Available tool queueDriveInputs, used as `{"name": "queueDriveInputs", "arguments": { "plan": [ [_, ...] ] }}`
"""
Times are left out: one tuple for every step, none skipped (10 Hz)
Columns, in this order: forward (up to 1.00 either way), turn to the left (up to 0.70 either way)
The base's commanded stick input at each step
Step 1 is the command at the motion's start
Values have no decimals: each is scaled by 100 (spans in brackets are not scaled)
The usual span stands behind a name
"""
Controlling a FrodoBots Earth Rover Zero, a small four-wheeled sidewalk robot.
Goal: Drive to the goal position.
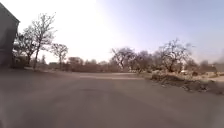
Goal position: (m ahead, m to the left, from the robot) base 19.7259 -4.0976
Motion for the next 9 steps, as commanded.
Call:
{"name": "queueDriveInputs", "arguments": {
  "plan": [
    [70, 0],
    [70, 0],
    [70, 0],
    [70, 0],
    [70, 0],
    [70, 0],
    [70, 0],
    [70, 0],
    [70, 0]
  ]
}}
